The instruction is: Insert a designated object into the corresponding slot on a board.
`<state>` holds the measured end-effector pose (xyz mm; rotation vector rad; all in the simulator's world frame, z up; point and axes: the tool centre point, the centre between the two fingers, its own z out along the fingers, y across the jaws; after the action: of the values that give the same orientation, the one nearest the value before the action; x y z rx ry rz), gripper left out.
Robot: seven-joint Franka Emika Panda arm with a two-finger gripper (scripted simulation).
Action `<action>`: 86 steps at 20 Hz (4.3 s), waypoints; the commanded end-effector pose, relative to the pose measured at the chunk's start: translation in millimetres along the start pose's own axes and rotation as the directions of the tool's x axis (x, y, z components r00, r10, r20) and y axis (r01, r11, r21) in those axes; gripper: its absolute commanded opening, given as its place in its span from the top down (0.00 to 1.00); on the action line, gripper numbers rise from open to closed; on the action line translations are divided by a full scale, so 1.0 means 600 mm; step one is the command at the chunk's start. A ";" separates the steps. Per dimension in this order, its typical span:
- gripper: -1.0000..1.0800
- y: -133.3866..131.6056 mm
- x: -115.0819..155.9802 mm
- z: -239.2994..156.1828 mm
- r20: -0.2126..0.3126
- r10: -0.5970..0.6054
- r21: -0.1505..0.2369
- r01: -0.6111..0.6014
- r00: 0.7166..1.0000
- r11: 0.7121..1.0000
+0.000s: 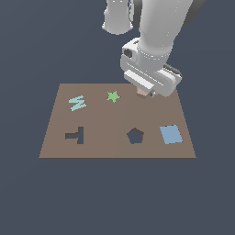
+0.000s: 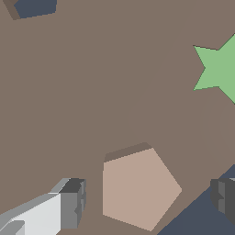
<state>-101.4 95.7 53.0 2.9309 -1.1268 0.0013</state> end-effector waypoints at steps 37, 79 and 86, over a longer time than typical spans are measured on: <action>1.00 -0.005 0.000 0.032 0.001 0.009 0.001 -0.009 1.000 1.000; 1.00 -0.153 0.264 0.021 0.001 -0.470 0.005 0.470 0.883 0.883; 1.00 -0.154 0.264 0.032 0.001 -0.470 0.005 0.470 0.883 0.883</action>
<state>77.9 58.1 37.3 3.1212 -0.3847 0.0004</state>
